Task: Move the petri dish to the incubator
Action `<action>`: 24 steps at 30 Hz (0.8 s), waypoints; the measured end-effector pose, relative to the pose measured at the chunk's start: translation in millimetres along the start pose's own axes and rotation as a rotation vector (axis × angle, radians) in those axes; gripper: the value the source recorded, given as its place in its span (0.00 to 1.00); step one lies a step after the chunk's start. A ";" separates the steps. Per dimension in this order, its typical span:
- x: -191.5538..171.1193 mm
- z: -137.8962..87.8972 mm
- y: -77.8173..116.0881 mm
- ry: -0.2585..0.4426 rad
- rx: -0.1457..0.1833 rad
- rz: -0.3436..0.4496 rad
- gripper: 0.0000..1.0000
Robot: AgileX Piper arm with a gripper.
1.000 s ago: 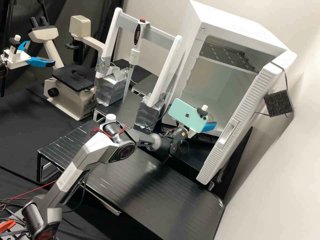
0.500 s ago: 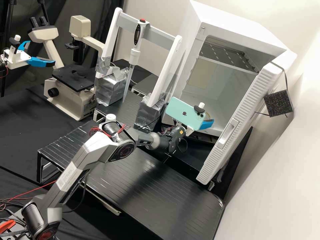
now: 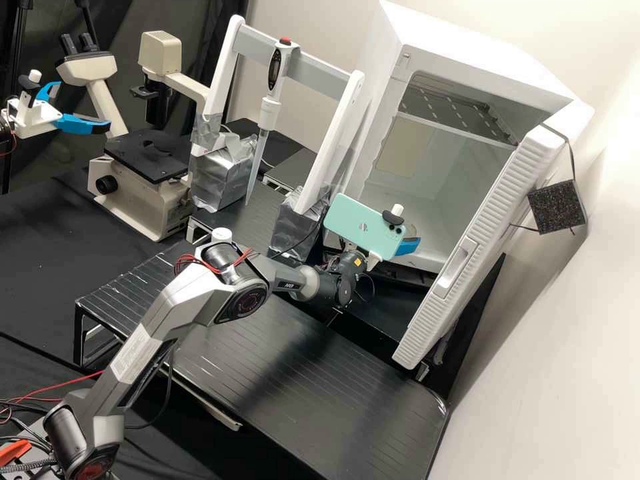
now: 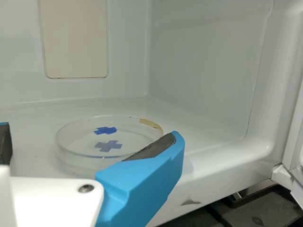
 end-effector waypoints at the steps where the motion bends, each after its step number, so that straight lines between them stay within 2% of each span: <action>1: -1.9 0.3 -0.4 0.005 0.002 0.000 1.00; 9: -29.3 8.3 9.9 0.007 0.018 0.023 1.00; 17: -68.8 20.5 14.1 0.010 0.055 0.050 1.00; 24: -121.1 24.8 19.3 0.073 0.098 0.119 1.00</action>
